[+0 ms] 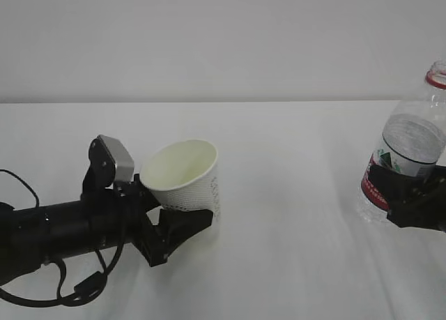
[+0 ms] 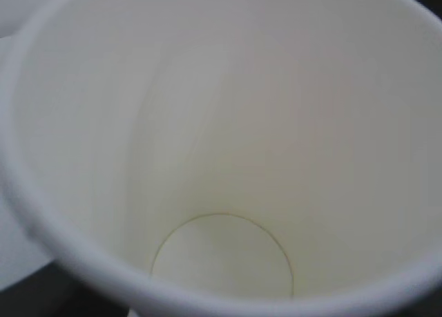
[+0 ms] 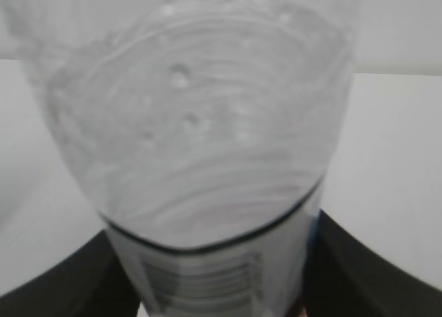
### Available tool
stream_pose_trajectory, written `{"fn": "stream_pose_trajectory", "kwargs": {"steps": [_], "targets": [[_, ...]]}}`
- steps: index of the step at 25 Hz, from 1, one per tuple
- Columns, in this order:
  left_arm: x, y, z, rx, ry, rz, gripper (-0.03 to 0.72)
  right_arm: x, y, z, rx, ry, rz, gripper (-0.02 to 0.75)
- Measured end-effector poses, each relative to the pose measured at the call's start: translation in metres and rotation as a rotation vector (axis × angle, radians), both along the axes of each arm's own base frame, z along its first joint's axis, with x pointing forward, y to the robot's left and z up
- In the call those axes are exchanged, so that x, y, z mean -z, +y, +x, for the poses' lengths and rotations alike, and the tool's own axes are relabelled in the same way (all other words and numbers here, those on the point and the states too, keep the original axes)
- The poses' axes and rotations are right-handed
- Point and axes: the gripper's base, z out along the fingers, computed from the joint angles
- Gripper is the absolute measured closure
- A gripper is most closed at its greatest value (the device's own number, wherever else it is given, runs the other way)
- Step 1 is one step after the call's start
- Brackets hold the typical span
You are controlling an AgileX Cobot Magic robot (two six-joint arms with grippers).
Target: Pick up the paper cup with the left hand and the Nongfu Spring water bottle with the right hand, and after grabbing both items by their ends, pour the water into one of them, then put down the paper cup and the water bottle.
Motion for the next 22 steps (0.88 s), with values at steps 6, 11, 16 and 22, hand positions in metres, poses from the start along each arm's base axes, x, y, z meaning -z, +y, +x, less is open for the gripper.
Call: {"fn": "stream_pose_trajectory", "kwargs": {"steps": [6,11,16,22], "targets": [[-0.009,-0.029,-0.002,0.099,-0.034,-0.035,0.143,0.000,0.000,0.000,0.000,0.000,0.000,0.279],[-0.015,-0.052,-0.002,0.168,-0.039,-0.018,0.143,0.000,0.000,0.000,0.000,0.000,0.000,0.279],[-0.015,-0.072,-0.008,0.247,-0.029,0.042,0.143,0.000,0.000,0.000,0.000,0.000,0.000,0.279],[-0.013,-0.080,-0.015,0.273,-0.011,0.068,0.143,0.000,0.000,0.000,0.000,0.000,0.000,0.279]]}}
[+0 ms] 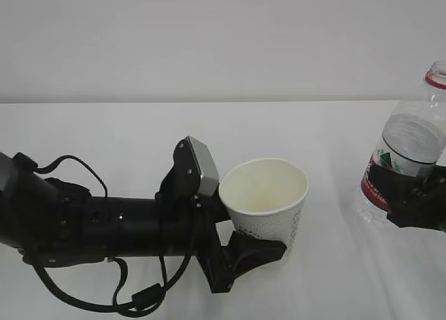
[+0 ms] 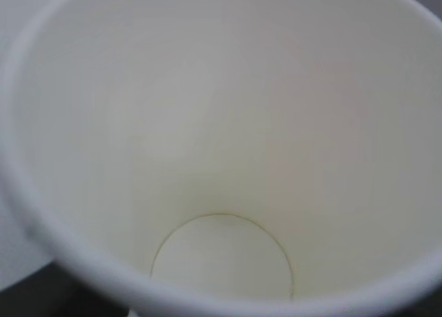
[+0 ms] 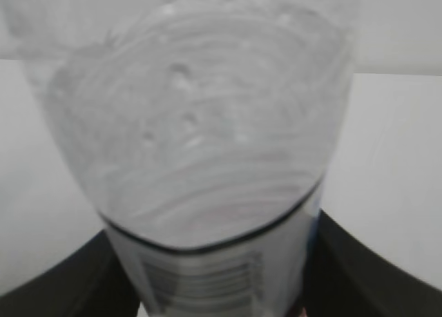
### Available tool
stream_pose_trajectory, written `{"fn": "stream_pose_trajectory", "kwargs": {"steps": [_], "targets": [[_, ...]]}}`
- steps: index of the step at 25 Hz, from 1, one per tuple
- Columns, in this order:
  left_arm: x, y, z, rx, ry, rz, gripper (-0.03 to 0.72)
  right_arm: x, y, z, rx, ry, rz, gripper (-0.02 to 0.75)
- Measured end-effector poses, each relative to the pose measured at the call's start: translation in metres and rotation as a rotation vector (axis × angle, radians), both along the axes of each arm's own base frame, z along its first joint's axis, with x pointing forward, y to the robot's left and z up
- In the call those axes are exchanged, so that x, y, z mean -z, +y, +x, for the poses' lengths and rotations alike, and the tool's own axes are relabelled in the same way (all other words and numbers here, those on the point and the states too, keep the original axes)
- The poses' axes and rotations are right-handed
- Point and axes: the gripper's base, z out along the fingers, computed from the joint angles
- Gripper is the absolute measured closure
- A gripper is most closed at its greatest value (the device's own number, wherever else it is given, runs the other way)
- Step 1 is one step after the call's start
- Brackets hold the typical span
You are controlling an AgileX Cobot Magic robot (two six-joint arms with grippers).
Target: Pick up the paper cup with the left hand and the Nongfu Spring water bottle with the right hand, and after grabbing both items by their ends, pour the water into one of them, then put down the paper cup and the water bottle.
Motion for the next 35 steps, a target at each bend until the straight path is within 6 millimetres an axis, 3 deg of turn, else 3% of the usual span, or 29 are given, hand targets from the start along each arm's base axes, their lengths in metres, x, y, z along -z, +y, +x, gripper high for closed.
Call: {"fn": "stream_pose_trajectory", "kwargs": {"steps": [15,25,35], "targets": [[0.004,-0.001,-0.003,-0.009,0.052,0.038,0.143,-0.001,-0.001,-0.008,0.014,0.013,0.021,0.279],[0.006,0.000,-0.002,-0.014,0.055,0.056,0.143,-0.028,-0.004,-0.017,0.055,-0.077,0.013,0.279],[0.006,-0.001,-0.005,0.018,0.045,0.067,0.144,-0.047,-0.008,-0.031,0.081,-0.060,-0.040,0.279]]}}
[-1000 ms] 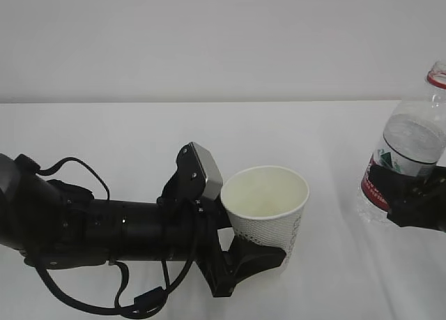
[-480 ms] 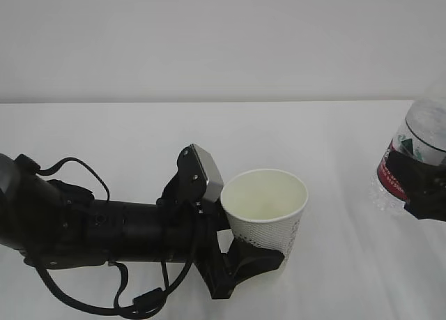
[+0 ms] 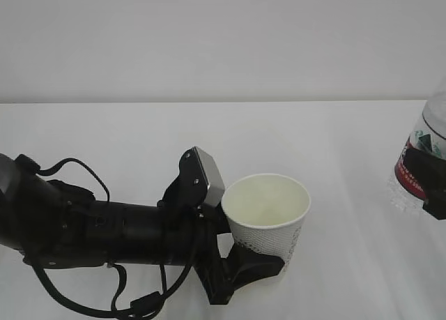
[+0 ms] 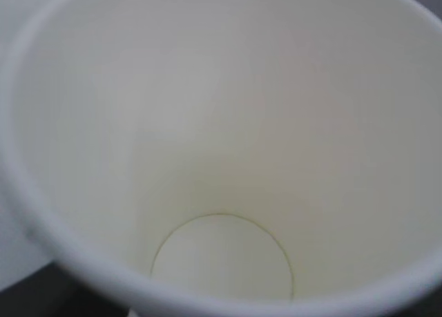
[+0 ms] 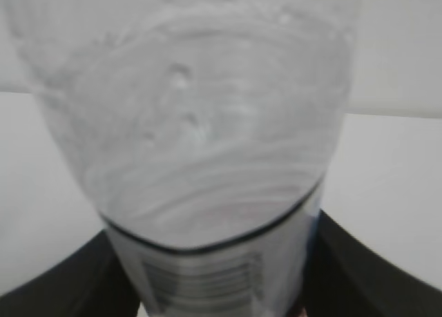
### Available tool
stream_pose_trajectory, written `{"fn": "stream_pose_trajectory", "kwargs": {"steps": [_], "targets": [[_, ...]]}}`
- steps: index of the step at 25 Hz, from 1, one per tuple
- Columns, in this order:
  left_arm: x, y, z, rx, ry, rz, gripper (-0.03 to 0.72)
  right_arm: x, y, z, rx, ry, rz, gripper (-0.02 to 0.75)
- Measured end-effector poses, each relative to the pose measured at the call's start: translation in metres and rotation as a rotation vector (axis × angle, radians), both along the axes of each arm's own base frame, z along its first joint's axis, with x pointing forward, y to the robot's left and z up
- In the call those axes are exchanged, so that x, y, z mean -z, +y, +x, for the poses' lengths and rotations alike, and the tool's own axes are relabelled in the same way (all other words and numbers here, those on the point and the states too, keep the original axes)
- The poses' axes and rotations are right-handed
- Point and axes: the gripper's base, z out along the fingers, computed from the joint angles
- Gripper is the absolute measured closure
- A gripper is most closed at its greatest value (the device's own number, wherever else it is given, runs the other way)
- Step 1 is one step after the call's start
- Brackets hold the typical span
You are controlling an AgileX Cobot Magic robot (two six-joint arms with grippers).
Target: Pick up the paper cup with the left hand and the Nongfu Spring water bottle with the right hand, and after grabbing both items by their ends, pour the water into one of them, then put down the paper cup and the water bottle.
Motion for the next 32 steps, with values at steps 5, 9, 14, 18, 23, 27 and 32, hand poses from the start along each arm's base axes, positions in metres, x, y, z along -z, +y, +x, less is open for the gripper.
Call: {"fn": "stream_pose_trajectory", "kwargs": {"steps": [5,9,14,18,23,27,32], "targets": [[0.000,0.000,-0.001,0.007,0.001,0.002,0.144,-0.003,0.000,-0.006,-0.005,0.021,-0.025,0.279],[0.000,0.000,-0.001,0.002,0.014,0.000,0.144,-0.003,0.000,-0.009,-0.014,0.043,-0.044,0.279],[0.000,-0.002,-0.003,0.011,0.017,-0.001,0.144,-0.003,0.001,-0.010,-0.032,0.046,-0.059,0.279],[0.000,-0.009,-0.011,0.042,0.018,0.000,0.144,-0.003,0.002,-0.010,-0.040,0.047,-0.067,0.279],[0.000,-0.015,-0.019,0.071,0.018,0.001,0.144,-0.003,0.002,-0.010,-0.054,0.038,-0.107,0.279],[0.001,-0.015,-0.017,0.061,0.016,0.018,0.144,-0.002,0.002,-0.010,-0.058,0.042,-0.128,0.279],[-0.003,-0.020,-0.012,0.057,-0.005,0.010,0.144,-0.003,-0.001,-0.006,-0.054,0.079,-0.191,0.279]]}}
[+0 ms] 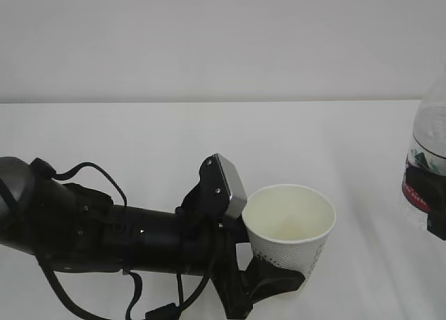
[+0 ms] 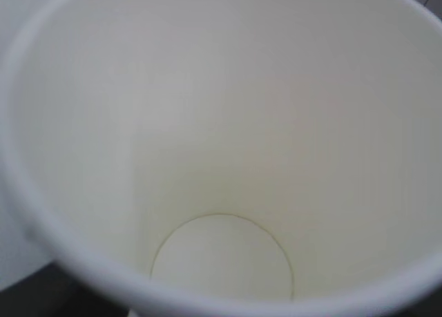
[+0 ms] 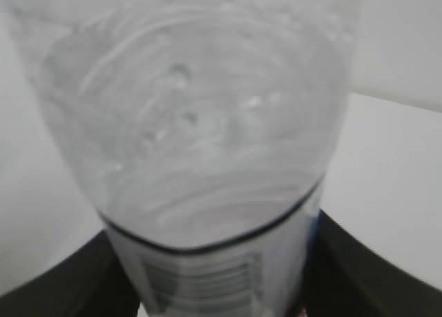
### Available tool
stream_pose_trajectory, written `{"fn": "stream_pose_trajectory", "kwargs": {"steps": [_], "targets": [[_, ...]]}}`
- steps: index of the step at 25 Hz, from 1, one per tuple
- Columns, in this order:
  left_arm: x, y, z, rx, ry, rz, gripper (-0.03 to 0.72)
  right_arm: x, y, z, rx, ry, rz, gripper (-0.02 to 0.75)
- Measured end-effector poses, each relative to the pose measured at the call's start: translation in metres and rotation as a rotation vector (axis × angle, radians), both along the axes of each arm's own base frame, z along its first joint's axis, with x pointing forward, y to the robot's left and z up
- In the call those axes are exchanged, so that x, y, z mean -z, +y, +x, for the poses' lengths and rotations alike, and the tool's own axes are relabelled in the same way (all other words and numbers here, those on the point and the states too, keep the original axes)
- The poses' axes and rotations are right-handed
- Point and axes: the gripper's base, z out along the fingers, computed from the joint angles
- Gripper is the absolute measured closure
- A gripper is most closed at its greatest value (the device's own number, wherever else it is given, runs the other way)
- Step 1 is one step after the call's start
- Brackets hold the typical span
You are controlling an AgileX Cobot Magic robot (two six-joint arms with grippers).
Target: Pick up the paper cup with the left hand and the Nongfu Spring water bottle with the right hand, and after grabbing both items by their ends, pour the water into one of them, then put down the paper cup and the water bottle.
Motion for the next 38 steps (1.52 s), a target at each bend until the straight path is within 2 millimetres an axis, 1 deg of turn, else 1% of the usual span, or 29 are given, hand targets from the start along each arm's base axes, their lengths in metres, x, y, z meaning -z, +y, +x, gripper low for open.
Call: {"fn": "stream_pose_trajectory", "kwargs": {"steps": [6,14,18,27,33,38], "targets": [[-0.004,-0.004,0.005,-0.004,-0.018,-0.005,0.144,-0.007,0.000,0.006,-0.018,-0.038,-0.053,0.279],[-0.005,-0.012,-0.002,0.026,-0.025,-0.010,0.144,-0.008,0.000,0.007,-0.046,-0.055,-0.130,0.279],[-0.010,-0.016,0.002,0.026,-0.040,-0.025,0.144,-0.008,0.000,0.007,-0.061,-0.063,-0.168,0.279],[-0.010,-0.017,0.003,0.026,-0.042,-0.027,0.145,-0.009,0.000,0.007,-0.102,-0.103,-0.266,0.279],[-0.009,-0.017,0.003,0.026,-0.041,-0.025,0.145,-0.016,0.000,0.009,-0.109,-0.193,-0.337,0.279],[-0.009,-0.017,0.003,0.026,-0.041,-0.025,0.145,-0.017,-0.001,0.010,-0.119,-0.213,-0.398,0.279]]}}
